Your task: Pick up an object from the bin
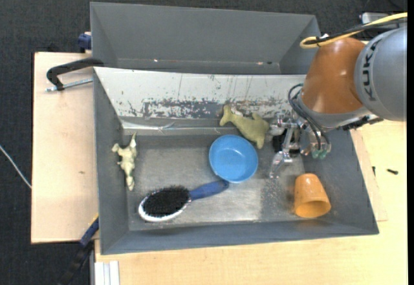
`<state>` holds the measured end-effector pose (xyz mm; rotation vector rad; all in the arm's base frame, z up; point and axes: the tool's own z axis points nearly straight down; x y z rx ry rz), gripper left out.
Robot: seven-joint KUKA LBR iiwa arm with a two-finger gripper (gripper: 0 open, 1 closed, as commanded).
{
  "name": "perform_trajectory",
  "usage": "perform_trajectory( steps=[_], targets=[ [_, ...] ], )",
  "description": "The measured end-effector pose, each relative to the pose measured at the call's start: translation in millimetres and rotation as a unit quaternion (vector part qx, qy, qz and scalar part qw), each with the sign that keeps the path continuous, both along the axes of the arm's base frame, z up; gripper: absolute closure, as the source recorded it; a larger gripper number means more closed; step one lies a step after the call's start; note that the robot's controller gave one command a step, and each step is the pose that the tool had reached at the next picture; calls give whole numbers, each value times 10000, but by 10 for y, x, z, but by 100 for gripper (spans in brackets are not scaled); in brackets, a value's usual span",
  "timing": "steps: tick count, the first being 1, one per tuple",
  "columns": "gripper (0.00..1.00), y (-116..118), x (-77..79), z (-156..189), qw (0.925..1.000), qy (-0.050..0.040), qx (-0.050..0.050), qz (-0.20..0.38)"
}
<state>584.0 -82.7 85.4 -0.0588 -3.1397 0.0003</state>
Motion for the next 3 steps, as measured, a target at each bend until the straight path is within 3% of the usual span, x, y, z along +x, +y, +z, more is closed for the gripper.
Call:
perform_trajectory(
  steps=[1,2,3],
  targets=[
    [0,-352,136,-136,9999,-20,41,163],
    [100,-379,155,-113,9999,-79,10,141],
    [100,-426,199,1321,9992,-86,-15,400]
  ],
)
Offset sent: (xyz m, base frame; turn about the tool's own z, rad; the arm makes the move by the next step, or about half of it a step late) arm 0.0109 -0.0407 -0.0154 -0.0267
